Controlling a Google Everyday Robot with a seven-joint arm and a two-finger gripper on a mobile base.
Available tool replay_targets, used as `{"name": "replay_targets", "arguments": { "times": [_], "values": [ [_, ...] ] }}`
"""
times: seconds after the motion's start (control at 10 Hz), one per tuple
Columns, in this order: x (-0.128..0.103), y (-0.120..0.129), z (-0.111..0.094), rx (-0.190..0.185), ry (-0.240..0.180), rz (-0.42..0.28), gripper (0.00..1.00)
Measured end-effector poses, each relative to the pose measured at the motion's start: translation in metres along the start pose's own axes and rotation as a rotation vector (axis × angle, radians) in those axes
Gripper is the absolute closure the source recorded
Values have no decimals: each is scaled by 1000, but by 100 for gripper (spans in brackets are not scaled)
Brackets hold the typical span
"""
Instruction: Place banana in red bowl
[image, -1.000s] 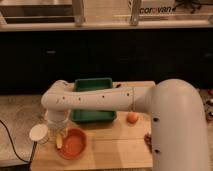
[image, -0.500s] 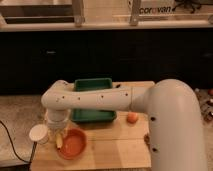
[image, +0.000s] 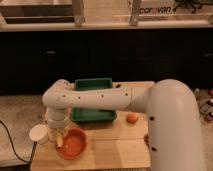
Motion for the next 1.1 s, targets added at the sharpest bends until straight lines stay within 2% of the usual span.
{"name": "replay_targets", "arguments": {
  "times": [0.1,0.4,0.6,0.7,0.8,0.9,1.1],
  "values": [
    [-1,1,2,2,-5,-5,90],
    [8,13,13,-13,-46,3,65],
    [7,31,31,-41,-94,11,43],
    [6,35,35,-48,-108,14,36],
    [1,43,40,-63,-133,19,25],
    [-4,47,42,-76,-142,16,20],
    [-13,53,34,-104,-139,23,20]
  ]
}}
